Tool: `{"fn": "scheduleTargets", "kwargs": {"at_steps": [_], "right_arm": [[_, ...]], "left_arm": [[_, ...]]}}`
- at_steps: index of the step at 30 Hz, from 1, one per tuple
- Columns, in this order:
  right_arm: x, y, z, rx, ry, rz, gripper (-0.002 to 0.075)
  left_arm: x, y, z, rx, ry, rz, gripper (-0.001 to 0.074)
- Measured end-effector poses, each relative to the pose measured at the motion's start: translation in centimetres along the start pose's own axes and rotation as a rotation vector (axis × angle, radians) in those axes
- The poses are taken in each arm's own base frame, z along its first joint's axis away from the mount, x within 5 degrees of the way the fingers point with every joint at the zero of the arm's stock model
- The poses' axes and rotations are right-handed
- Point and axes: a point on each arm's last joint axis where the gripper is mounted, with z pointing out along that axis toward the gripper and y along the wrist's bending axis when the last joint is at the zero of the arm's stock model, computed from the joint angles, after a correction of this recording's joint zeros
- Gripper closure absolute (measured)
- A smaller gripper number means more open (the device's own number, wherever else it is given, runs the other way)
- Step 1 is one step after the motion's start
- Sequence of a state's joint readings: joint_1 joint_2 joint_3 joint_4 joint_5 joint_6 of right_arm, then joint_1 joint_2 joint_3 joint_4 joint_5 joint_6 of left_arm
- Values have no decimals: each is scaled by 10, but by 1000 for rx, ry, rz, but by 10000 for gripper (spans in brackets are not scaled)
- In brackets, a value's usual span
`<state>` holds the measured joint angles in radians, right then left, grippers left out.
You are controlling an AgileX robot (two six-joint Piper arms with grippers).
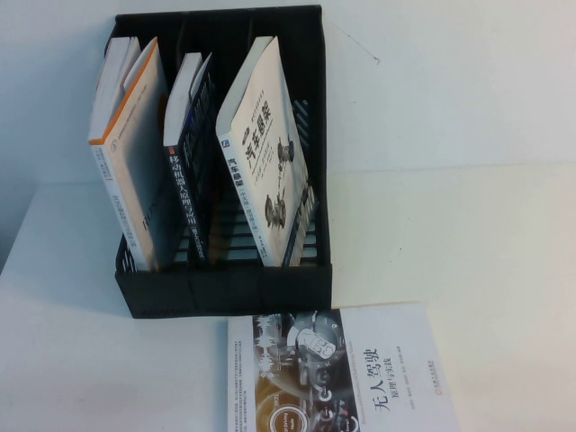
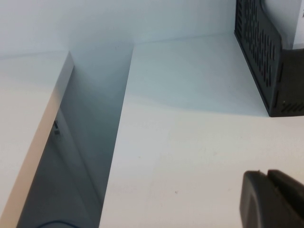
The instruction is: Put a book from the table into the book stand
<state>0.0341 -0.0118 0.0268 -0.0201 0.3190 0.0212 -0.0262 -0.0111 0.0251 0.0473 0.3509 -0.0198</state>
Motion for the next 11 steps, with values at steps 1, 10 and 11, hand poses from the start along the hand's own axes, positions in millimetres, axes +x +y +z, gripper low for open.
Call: {"fn": "scheduleTargets", "kwargs": {"at_steps": [1,10,11], "right_arm": [[0,0,0,0,5,0,727],[1,0,0,0,13,0,727],[1,0,0,0,13,0,727]], "left_arm": [[0,0,0,0,0,0,738],[0,0,0,0,0,0,738],[0,0,0,0,0,0,738]]}}
